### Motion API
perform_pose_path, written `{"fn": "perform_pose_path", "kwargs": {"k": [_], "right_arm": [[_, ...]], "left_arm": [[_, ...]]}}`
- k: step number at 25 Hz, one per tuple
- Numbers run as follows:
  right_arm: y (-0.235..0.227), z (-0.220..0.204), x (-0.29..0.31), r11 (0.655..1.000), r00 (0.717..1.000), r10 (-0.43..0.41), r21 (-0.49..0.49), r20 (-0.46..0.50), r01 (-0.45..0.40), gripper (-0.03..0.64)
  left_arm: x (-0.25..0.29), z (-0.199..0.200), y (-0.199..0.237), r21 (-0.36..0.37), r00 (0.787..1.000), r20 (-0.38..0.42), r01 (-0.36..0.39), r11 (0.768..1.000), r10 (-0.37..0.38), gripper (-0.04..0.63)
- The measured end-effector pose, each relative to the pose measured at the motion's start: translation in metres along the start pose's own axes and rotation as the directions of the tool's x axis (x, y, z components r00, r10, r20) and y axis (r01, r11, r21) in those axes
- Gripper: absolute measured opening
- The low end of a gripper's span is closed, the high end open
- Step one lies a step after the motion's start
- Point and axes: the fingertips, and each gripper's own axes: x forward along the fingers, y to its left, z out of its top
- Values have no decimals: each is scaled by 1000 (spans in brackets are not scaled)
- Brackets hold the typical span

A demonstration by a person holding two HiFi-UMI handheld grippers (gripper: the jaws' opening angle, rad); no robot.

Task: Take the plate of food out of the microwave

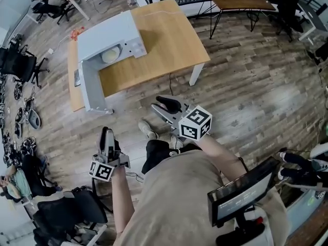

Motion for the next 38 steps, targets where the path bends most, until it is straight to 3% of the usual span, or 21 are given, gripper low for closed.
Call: {"fn": "perform_pose_path", "kwargs": {"k": [6,16,17,21,23,30,38], "right_arm": [[-12,-4,32,998,999,-36,45,-10,37,120],[-57,11,109,990,992,-116,78,-46,119,120],[-62,13,120,988,991,-122,85,-50,126,121],[-76,19,169,985,988,-136,93,-67,142,120],[-82,24,193,983,986,-150,95,-76,157,120],[-109,25,250,966,968,-226,107,-109,237,120],[-119,17,306,962,964,-230,118,-134,246,120]], "left_arm": [[21,5,37,-36,1000,-31,1,999,-2,169],[106,36,95,-66,993,-97,59,996,-66,167],[113,41,102,-67,992,-101,64,996,-70,160],[136,64,136,-69,993,-95,63,996,-70,28],[144,74,153,-77,993,-95,63,995,-70,6],[165,99,198,-90,991,-118,58,994,-68,5],[173,110,242,-128,990,-124,43,991,-59,5]]}}
